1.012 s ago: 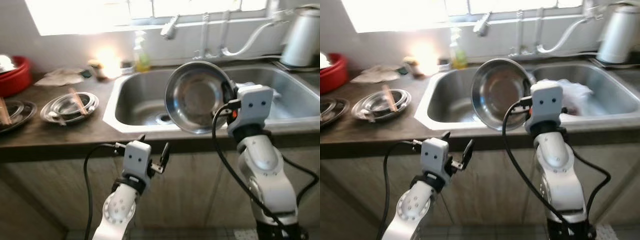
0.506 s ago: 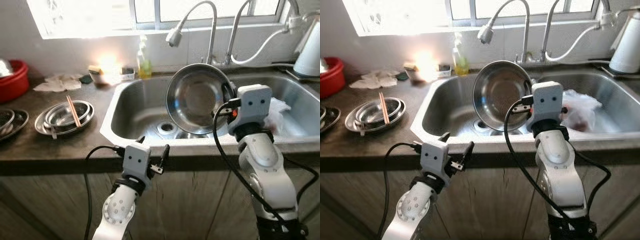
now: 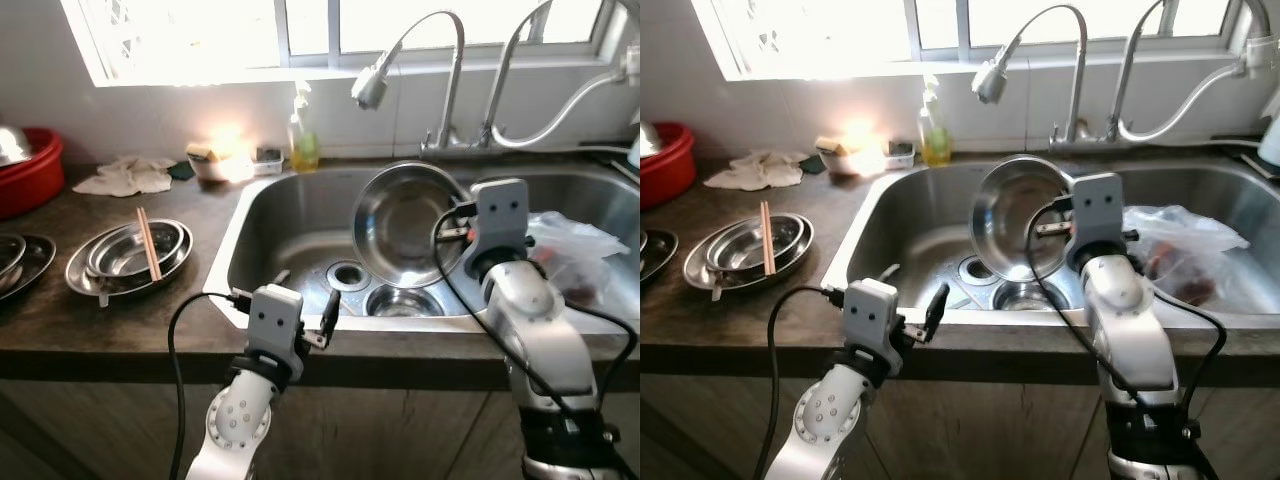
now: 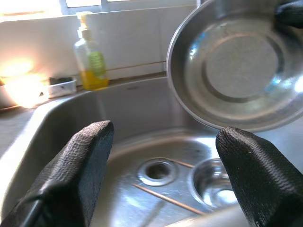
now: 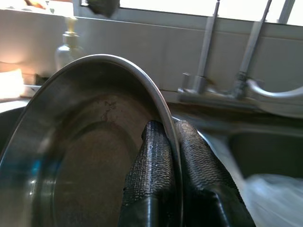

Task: Kitchen organization

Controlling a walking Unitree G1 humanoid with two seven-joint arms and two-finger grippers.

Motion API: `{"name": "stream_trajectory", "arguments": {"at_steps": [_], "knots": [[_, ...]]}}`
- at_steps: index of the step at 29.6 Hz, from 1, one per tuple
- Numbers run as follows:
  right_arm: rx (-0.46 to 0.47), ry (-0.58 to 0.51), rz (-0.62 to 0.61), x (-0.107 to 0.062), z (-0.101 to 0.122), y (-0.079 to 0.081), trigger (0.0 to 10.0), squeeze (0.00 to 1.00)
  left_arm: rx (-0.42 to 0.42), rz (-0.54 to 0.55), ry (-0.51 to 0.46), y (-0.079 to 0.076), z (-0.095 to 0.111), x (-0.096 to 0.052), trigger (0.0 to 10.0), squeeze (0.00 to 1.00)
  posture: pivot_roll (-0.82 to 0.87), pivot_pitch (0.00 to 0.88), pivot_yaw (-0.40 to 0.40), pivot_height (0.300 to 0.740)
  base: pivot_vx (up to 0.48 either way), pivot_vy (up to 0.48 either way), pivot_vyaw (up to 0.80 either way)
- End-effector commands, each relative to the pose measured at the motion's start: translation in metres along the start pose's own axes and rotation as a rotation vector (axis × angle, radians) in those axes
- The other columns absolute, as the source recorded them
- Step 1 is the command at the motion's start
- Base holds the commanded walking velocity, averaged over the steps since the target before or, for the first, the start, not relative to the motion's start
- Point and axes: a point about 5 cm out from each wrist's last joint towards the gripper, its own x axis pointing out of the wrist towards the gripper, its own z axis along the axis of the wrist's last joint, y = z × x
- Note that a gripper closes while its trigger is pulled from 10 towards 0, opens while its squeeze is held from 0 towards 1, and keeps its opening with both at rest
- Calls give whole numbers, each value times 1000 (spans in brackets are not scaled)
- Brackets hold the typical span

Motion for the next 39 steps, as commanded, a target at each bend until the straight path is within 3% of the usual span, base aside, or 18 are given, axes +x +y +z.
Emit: {"name": "stream_trajectory", "arguments": {"at_steps": [1, 10, 14, 18, 19, 25, 35, 36, 37, 39], "knots": [[9, 28, 67, 9, 5, 11, 10000, 0, 6, 14, 9, 5, -1, -1, 10000, 0, 29, 26, -22, 740, 300, 0, 0], [49, 224, 37, 31, -14, 2, 10000, 0, 8, 42, 40, 7, -4, -4, 10000, 0, 38, 47, -28, 740, 146, 0, 0], [59, 362, 21, 42, -31, -6, 10000, 0, 1, 25, 47, 3, -5, -8, 10000, 0, 41, 66, -36, 740, 0, 0, 0], [70, 394, 25, 43, -35, -6, 10000, 0, -1, 24, 48, 2, -5, -9, 10000, 0, 41, 71, -37, 740, 0, 0, 0], [79, 465, 31, 45, -50, -7, 10000, 0, -9, 22, 56, -1, -5, -12, 10000, 0, 45, 91, -46, 740, 0, 0, 0], [84, 547, 20, 44, -68, -9, 10000, 0, -22, 23, 62, -4, -4, -17, 10000, 0, 53, 113, -52, 740, 0, 0, 0], [115, 635, 99, 40, -88, 10, 10000, 0, -28, 25, 82, -6, -2, -25, 10000, 0, 62, 143, -59, 740, 0, 0, 0], [99, 638, 103, 40, -89, 10, 10000, 27, -29, 24, 84, -7, -2, -26, 10000, 0, 62, 144, -58, 740, 0, 0, 0], [100, 638, 101, 40, -90, 10, 10000, 1000, -29, 24, 86, -7, -2, -26, 10000, 0, 62, 145, -57, 740, 0, 0, 0], [106, 634, 100, 41, -90, 10, 10000, 1000, -29, 23, 89, -7, -2, -26, 10000, 0, 62, 141, -60, 740, 0, 0, 0]]}}
